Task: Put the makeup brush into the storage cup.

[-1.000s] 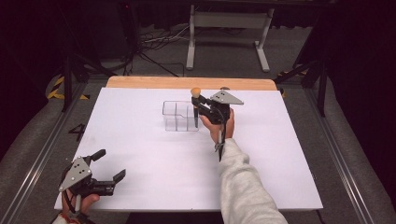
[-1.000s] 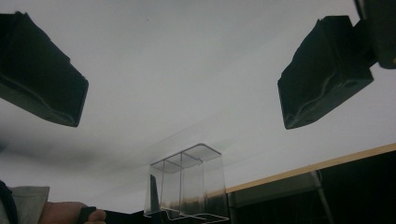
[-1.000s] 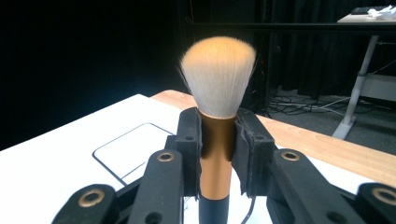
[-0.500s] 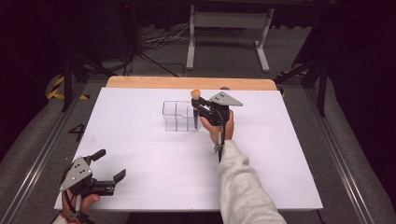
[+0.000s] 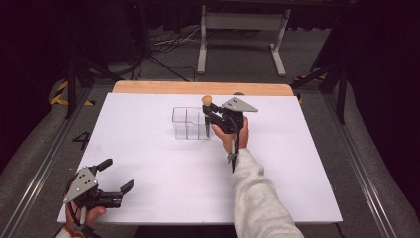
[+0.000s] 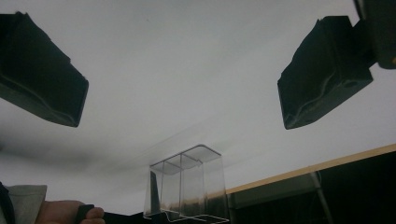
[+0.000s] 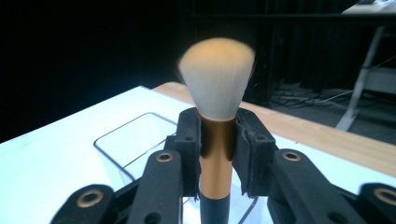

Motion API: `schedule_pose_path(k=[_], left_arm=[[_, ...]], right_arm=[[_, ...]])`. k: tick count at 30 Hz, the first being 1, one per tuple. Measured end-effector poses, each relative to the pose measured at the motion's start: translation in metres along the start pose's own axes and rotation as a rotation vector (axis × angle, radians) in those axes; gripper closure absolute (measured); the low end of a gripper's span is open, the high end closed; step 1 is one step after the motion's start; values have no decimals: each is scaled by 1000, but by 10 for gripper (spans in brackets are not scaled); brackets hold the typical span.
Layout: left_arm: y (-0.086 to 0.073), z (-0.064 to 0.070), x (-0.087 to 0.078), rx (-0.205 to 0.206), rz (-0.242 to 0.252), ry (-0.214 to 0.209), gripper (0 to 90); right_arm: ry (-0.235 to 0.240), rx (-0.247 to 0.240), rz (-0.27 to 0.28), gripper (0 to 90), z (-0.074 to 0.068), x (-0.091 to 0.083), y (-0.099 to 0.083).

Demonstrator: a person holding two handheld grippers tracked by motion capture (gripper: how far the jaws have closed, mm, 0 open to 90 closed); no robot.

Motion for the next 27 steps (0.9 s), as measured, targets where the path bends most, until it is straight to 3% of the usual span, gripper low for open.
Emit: schedule_pose_path(k=[2,7,27], left_arm=[[0,0,0,1,-5,-3,25],[0,1,0,6,-6,-3,25],[0,1,1,7,-7,-3,25]], right_arm=[[-7,7,-5,526,0,0,0],[-6,9,-14,440,0,0,0],[-60,-23,12,258,-2,-14,9]])
Point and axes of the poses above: each handheld gripper's, and its own axes: x roughly forward along the jaws, y roughly out of its top, z roughly to its right, the point moved 5 cm from there along x, roughly forward along the jaws, and after that the axes turned 15 degrees about -z, right-handed, at the moved point
